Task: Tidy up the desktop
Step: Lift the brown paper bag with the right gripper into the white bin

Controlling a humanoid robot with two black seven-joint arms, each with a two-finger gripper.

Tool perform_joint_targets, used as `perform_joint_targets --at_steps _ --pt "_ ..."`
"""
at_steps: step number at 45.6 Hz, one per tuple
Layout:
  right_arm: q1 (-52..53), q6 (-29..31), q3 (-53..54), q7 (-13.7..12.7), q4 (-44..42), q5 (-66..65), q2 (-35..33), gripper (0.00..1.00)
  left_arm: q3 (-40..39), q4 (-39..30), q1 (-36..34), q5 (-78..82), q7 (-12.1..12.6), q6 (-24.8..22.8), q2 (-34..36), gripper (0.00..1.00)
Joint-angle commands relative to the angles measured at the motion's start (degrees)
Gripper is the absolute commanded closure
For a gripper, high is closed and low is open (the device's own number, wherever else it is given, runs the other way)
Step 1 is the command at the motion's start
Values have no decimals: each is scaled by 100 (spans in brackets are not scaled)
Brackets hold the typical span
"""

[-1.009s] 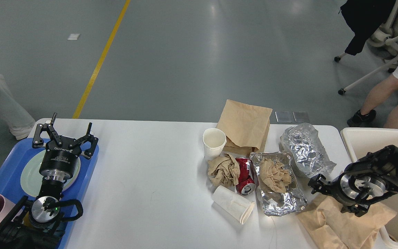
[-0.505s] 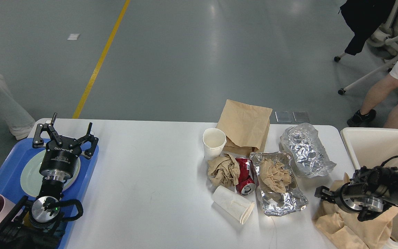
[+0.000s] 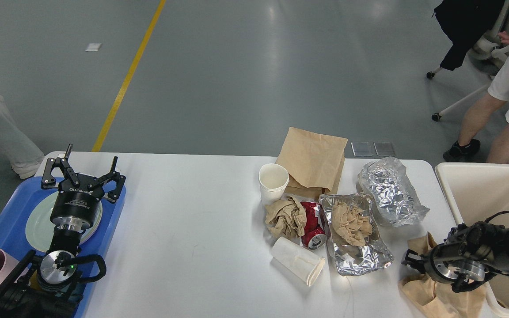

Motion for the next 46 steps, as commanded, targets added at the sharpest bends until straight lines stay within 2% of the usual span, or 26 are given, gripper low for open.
perform_joint_targets --at_steps 1,16,22,31,40,46 --pt "9 22 6 -8 32 4 7 100 3 0 0 0 5 0 4 3" --pt "35 22 6 -8 50 13 -28 100 3 0 0 0 -4 0 -5 3" --pt "281 162 -12 -25 445 118 -370 100 -6 0 0 0 5 0 4 3" --pt "1467 1181 -222 -61 1403 145 -1091 100 3 0 0 0 -4 0 -5 3" --pt "3303 1893 -1215 -61 2484 233 -1513 100 3 0 0 0 5 0 -5 3" --pt "4875 2227 -2251 -34 3160 505 -1487 100 3 0 0 0 5 0 -5 3"
